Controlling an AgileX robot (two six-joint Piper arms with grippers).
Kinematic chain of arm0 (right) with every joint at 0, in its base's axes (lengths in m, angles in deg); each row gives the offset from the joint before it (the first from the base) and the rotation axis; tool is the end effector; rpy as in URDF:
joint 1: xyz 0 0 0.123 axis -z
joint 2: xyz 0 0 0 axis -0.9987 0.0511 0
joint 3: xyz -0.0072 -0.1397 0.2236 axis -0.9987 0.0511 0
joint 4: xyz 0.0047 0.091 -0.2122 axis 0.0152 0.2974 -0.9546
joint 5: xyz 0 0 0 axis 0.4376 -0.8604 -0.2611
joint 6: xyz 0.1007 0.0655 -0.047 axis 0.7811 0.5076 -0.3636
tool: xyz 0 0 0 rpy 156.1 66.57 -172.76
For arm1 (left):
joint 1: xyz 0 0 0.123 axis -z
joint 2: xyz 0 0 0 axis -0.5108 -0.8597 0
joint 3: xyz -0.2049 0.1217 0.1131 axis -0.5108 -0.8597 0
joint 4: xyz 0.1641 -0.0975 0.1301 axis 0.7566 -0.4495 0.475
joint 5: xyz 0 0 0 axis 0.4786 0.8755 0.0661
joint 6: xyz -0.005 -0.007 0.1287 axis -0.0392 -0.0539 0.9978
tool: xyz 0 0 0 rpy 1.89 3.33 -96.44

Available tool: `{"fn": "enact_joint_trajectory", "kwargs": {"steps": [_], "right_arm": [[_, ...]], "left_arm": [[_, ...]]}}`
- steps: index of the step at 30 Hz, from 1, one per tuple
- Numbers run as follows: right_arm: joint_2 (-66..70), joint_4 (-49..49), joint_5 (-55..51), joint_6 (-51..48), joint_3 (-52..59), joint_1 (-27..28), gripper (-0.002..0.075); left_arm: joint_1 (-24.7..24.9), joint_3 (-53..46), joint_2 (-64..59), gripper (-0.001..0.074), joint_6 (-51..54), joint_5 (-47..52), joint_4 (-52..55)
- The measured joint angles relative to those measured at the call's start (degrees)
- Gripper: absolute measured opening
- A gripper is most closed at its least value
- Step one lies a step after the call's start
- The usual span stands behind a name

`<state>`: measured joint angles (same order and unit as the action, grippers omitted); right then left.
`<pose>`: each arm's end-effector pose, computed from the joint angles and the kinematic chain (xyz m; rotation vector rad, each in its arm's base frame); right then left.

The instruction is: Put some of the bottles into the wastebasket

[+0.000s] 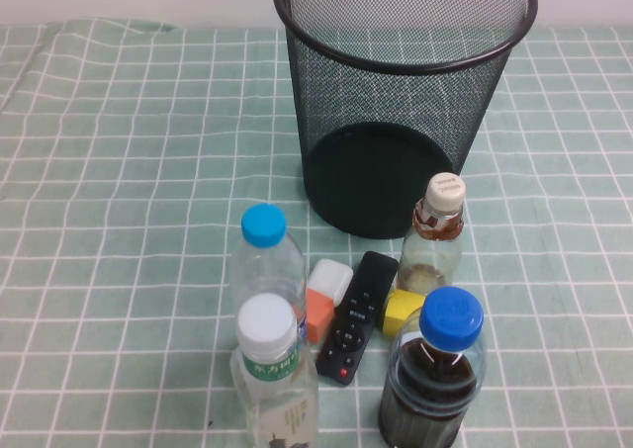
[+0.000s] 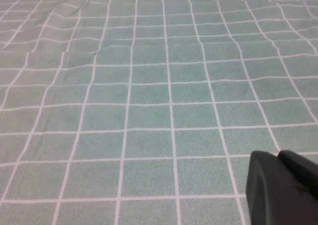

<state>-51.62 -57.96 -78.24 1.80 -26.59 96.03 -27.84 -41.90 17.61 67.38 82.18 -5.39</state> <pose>0.0890 -0.0116 0.1682 0.1056 1.8018 -0.1122 0.0899 -0.0054 0.1630 0.0276 1.8511 -0.0586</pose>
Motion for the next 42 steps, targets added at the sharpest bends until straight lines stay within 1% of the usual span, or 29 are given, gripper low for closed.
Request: {"fn": "enact_joint_trajectory", "kwargs": {"steps": [16, 18, 20, 22, 25, 30, 32, 35, 39, 42], "right_arm": [[0.0, 0.0, 0.0, 0.0, 0.0, 0.0, -0.0007], [0.0, 0.0, 0.0, 0.0, 0.0, 0.0, -0.0007], [0.0, 0.0, 0.0, 0.0, 0.0, 0.0, -0.0007], [0.0, 0.0, 0.0, 0.0, 0.0, 0.0, -0.0007], [0.0, 0.0, 0.0, 0.0, 0.0, 0.0, -0.0007], [0.0, 0.0, 0.0, 0.0, 0.0, 0.0, -0.0007], [0.0, 0.0, 0.0, 0.0, 0.0, 0.0, -0.0007], [0.0, 0.0, 0.0, 0.0, 0.0, 0.0, -0.0007], [0.0, 0.0, 0.0, 0.0, 0.0, 0.0, -0.0007], [0.0, 0.0, 0.0, 0.0, 0.0, 0.0, -0.0007]], "left_arm": [[0.0, 0.0, 0.0, -0.0004, -0.4, -0.1, -0.3], [0.0, 0.0, 0.0, -0.0004, -2.2, -0.8, -2.9], [0.0, 0.0, 0.0, -0.0004, -5.3, -2.4, -7.6], [0.0, 0.0, 0.0, -0.0005, -8.5, -5.2, -12.4], [0.0, 0.0, 0.0, -0.0004, -10.2, -9.6, -18.4], [0.0, 0.0, 0.0, -0.0004, -10.5, -15.3, -21.8], [0.0, 1.5, 0.0, -0.0004, -10.1, -12.2, -22.0], [0.0, 8.2, -0.3, -0.0004, -7.8, -4.0, -22.0], [0.0, 18.3, -5.6, -0.0004, 0.4, 7.0, -22.0], [3.0, 22.9, -10.9, -0.0004, 3.7, 10.7, -22.0]]}}
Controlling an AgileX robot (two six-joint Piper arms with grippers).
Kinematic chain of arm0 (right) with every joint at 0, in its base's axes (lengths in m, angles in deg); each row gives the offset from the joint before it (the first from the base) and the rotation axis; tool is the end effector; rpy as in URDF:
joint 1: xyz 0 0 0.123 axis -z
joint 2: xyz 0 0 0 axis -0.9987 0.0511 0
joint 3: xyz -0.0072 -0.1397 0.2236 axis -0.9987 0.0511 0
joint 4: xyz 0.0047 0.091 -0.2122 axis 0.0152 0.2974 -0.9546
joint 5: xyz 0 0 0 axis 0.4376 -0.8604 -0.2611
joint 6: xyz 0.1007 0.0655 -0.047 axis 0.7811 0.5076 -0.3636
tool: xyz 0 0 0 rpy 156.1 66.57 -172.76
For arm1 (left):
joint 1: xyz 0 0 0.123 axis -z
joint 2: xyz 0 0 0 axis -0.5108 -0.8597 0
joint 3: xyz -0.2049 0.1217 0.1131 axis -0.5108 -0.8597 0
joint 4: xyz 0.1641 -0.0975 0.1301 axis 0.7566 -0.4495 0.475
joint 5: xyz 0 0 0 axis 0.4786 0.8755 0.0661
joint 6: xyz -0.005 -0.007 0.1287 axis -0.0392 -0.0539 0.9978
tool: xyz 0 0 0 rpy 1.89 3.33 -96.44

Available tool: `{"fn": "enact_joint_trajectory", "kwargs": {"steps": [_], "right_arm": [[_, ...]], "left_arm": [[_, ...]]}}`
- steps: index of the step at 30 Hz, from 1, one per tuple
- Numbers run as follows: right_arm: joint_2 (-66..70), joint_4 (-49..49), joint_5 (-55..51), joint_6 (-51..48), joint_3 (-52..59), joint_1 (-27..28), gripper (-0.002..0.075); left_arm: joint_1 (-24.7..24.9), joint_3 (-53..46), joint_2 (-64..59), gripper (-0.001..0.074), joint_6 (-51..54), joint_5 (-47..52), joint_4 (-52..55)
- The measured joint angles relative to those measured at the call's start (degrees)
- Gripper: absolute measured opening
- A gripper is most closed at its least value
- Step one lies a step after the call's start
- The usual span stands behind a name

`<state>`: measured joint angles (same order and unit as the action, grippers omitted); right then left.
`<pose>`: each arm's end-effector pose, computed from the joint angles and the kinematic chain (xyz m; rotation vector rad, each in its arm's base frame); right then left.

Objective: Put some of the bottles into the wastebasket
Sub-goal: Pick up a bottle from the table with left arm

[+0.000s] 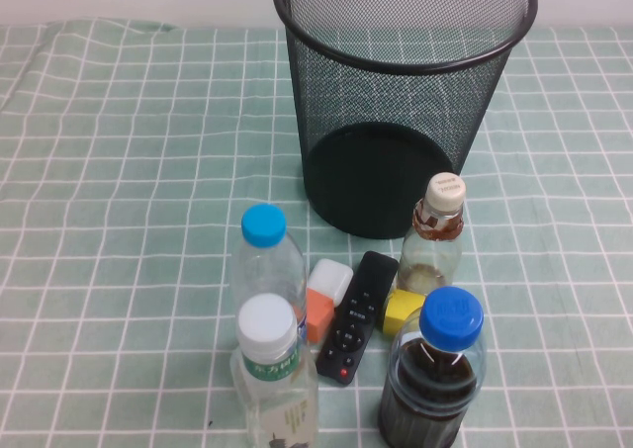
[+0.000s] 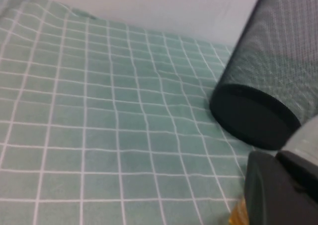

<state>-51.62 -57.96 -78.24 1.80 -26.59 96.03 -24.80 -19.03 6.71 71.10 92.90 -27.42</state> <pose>0.0890 -0.0116 0.1682 0.1056 1.8018 -0.1122 0.0844 -0.0349 0.2659 -0.0258 1.8124 -0.4649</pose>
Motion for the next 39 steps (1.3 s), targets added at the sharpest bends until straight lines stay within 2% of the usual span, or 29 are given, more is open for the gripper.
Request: {"fn": "enact_joint_trajectory", "kwargs": {"steps": [6, 10, 17, 22, 26, 29, 31, 33, 35, 36, 39], "right_arm": [[0.0, 0.0, 0.0, 0.0, 0.0, 0.0, -0.0007], [0.0, 0.0, 0.0, 0.0, 0.0, 0.0, -0.0007], [0.1, 0.0, 0.0, 0.0, 0.0, 0.0, -0.0007], [0.1, 0.0, 0.0, 0.0, 0.0, 0.0, -0.0007], [0.1, 0.0, 0.0, 0.0, 0.0, 0.0, -0.0007], [0.1, 0.0, 0.0, 0.0, 0.0, 0.0, -0.0007], [0.1, 0.0, 0.0, 0.0, 0.0, 0.0, -0.0007], [0.1, 0.0, 0.0, 0.0, 0.0, 0.0, -0.0007], [0.1, 0.0, 0.0, 0.0, 0.0, 0.0, -0.0007], [0.1, 0.0, 0.0, 0.0, 0.0, 0.0, -0.0007], [0.1, 0.0, 0.0, 0.0, 0.0, 0.0, -0.0007]], "left_arm": [[12.7, 1.9, -7.5, -0.0004, 6.9, -1.0, 0.4], [21.2, 1.9, -13.1, -0.0004, 12.1, -7.2, 1.6], [28.6, 0.9, -21.0, -0.0004, 14.3, -21.8, 1.6], [33.7, -4.6, -22.3, -0.0004, 9.1, -32.1, 8.2], [41.7, -9.7, -22.5, 0.0006, 0.7, -41.7, 18.4], [46.3, -11.6, -23.2, 0.0092, -1.0, -44.3, 20.0], [47.3, -11.8, -24.2, 0.0225, -1.4, -45.3, 20.0], [47.5, -12.0, -25.3, 0.0395, -2.0, -47.6, 20.2], [47.6, -12.0, -26.6, 0.0521, -2.1, -50.2, 20.6], [47.6, -12.0, -27.6, 0.0564, -2.1, -51.9, 20.9], [47.6, -12.0, -31.7, 0.0616, -3.3, -56.2, 21.0]]}}
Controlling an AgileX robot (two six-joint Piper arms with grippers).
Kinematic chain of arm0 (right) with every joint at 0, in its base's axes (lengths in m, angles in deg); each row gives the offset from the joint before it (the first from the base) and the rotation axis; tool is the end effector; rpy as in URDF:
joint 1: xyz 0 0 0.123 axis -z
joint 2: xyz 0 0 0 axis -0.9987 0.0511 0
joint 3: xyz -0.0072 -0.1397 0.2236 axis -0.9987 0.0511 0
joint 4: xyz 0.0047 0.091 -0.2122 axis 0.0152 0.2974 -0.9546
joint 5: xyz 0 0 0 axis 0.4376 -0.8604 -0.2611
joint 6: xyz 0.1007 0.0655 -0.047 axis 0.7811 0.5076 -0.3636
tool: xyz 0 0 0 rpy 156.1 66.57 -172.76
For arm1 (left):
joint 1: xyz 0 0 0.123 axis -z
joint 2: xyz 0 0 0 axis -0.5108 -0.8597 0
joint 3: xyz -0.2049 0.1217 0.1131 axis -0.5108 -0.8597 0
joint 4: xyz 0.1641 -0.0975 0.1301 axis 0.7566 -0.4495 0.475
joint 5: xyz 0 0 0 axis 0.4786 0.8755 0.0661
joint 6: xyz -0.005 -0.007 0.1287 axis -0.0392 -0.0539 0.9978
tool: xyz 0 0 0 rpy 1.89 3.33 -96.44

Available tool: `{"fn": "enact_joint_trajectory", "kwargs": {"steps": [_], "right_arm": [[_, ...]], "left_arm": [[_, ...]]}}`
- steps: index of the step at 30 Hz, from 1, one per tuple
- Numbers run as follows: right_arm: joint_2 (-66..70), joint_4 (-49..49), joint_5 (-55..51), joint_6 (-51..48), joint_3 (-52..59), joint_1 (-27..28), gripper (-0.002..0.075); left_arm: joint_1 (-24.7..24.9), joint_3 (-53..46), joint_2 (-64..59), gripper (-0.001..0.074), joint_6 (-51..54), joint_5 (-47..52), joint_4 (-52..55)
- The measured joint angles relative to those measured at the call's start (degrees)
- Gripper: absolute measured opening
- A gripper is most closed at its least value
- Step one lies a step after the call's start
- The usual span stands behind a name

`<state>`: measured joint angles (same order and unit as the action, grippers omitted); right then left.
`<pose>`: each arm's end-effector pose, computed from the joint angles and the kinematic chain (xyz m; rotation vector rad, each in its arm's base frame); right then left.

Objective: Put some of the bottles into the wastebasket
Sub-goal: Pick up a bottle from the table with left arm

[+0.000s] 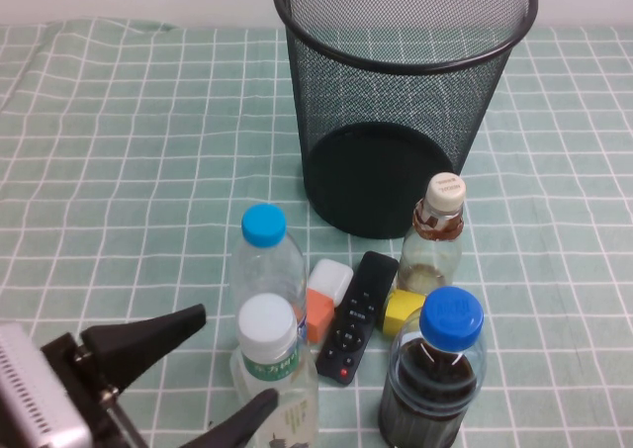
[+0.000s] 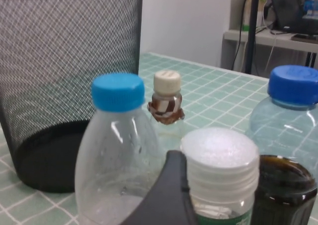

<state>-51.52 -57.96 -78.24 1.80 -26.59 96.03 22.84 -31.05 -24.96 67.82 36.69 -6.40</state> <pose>0.0890 -0.0116 0.1680 0.1057 1.8035 -0.1121 0.1056 -0.1397 0.2353 0.7127 1.5003 -0.7307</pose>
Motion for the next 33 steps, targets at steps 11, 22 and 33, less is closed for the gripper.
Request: {"fn": "enact_joint_trajectory", "kwargs": {"steps": [11, 22, 33], "right_arm": [[0.0, 0.0, 0.0, 0.0, 0.0, 0.0, -0.0007], [0.0, 0.0, 0.0, 0.0, 0.0, 0.0, -0.0007], [0.0, 0.0, 0.0, 0.0, 0.0, 0.0, -0.0007]], "left_arm": [[0.0, 2.2, -18.1, 0.0638, -0.8, -13.4, -7.0], [0.0, 4.2, -24.8, 0.0600, -0.8, -16.1, -7.5], [0.0, 4.5, -25.8, 0.0333, -0.8, -16.6, -7.7]]}}
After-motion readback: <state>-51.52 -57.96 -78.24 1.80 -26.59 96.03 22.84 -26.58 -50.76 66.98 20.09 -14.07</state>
